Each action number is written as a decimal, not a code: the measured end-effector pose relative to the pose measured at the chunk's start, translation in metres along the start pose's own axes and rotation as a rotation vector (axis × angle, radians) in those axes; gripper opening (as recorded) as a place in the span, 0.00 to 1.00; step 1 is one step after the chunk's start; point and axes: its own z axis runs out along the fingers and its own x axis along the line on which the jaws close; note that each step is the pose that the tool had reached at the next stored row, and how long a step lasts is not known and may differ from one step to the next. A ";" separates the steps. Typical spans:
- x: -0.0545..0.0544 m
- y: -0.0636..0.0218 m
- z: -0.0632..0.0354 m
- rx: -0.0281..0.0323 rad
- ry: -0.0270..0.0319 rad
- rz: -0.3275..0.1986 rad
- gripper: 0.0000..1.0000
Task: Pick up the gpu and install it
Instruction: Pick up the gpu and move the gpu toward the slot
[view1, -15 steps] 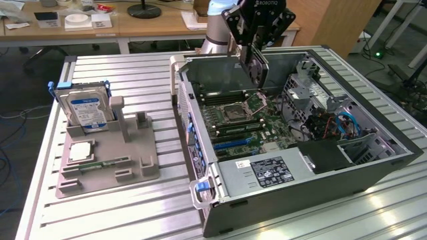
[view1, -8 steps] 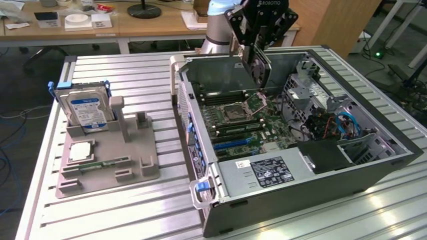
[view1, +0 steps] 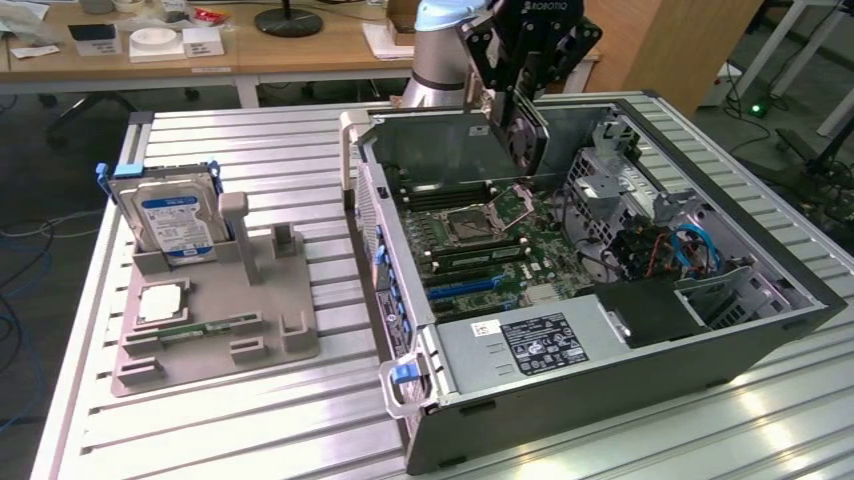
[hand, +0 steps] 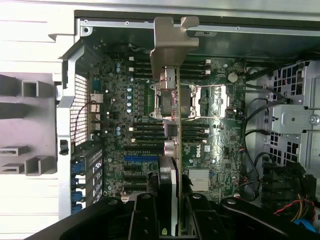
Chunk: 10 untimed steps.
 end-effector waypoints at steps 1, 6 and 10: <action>-0.001 0.0000 0.0000 0.0000 -0.0001 0.000 0.27; -0.005 0.0000 0.0001 0.0000 0.0000 0.000 0.27; -0.009 0.0000 0.0003 0.0000 0.0000 0.000 0.27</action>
